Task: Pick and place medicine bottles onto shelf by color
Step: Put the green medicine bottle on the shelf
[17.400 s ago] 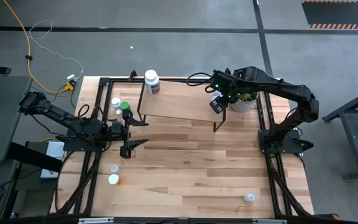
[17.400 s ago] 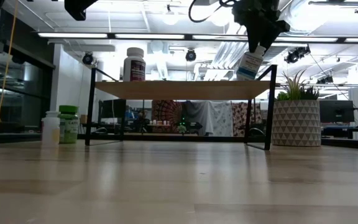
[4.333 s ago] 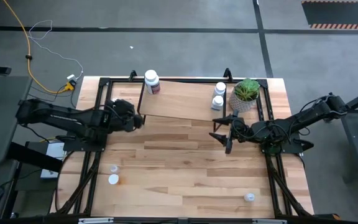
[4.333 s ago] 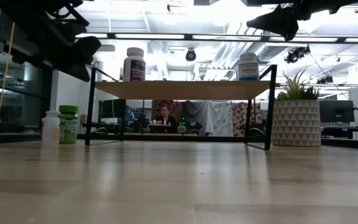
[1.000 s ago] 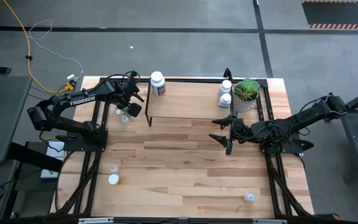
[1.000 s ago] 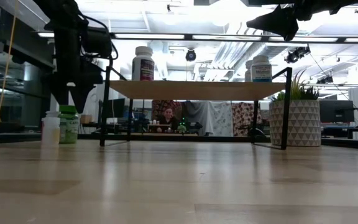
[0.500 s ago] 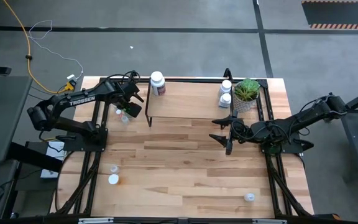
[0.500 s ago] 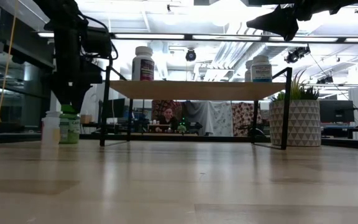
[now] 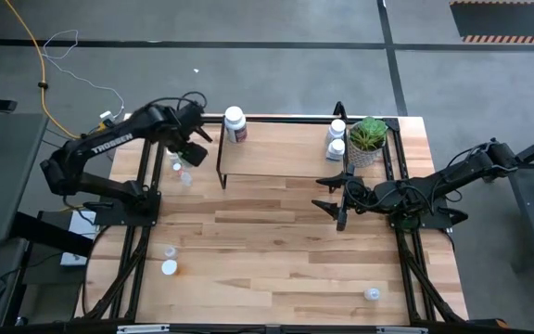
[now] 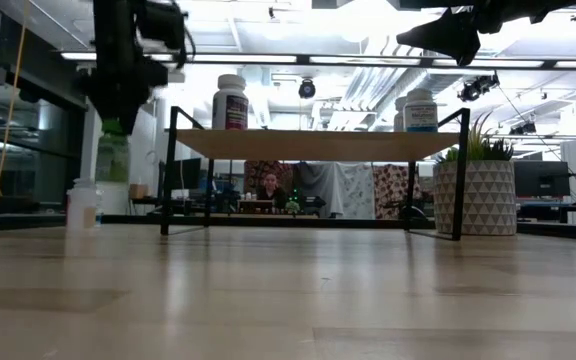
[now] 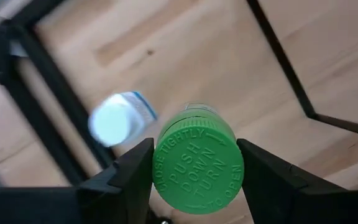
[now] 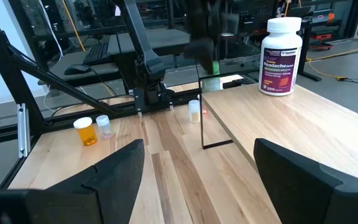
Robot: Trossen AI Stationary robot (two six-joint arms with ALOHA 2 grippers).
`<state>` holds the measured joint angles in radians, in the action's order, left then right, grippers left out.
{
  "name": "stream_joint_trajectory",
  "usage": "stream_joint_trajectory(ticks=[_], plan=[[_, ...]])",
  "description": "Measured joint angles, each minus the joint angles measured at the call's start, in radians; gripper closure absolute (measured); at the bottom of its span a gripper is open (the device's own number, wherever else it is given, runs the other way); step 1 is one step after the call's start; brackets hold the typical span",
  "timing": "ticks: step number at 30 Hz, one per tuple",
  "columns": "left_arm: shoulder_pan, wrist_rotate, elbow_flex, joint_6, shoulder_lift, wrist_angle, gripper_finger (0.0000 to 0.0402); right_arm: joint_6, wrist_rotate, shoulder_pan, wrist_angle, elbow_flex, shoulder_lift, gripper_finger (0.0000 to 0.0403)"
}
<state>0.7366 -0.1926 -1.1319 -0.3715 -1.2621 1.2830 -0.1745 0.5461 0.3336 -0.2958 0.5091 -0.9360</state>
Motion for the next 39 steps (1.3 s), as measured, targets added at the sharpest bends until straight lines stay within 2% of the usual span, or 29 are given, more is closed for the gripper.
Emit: stream_joint_trajectory(ticks=[6,11,15,21,26,31,39], plan=[[-0.050,-0.086,-0.237,-0.060,0.000,0.143,0.0209,0.000,0.000,0.000,0.000,0.000,0.000,0.0109],[-0.123,-0.068,-0.394,-0.070,0.000,0.157,0.0213,0.000,0.000,0.000,0.000,0.000,0.000,0.0109],[-0.213,-0.047,-0.475,-0.073,0.000,0.155,0.0212,0.000,0.000,0.000,0.000,0.000,0.000,0.0109],[-0.360,-0.051,-0.526,-0.131,-0.013,0.157,0.0212,0.000,0.000,0.000,0.000,0.000,0.000,0.0109],[-0.431,-0.038,-0.578,-0.147,-0.113,0.163,0.0212,0.000,0.000,0.000,-0.001,0.000,0.000,0.0109],[-0.451,-0.038,-0.692,-0.078,-0.281,0.192,0.0212,0.000,0.000,0.000,-0.008,0.000,0.000,0.0109],[-0.448,-0.117,-0.850,0.046,-0.481,0.223,0.0208,0.000,0.000,0.000,0.000,0.000,0.000,0.0109]])
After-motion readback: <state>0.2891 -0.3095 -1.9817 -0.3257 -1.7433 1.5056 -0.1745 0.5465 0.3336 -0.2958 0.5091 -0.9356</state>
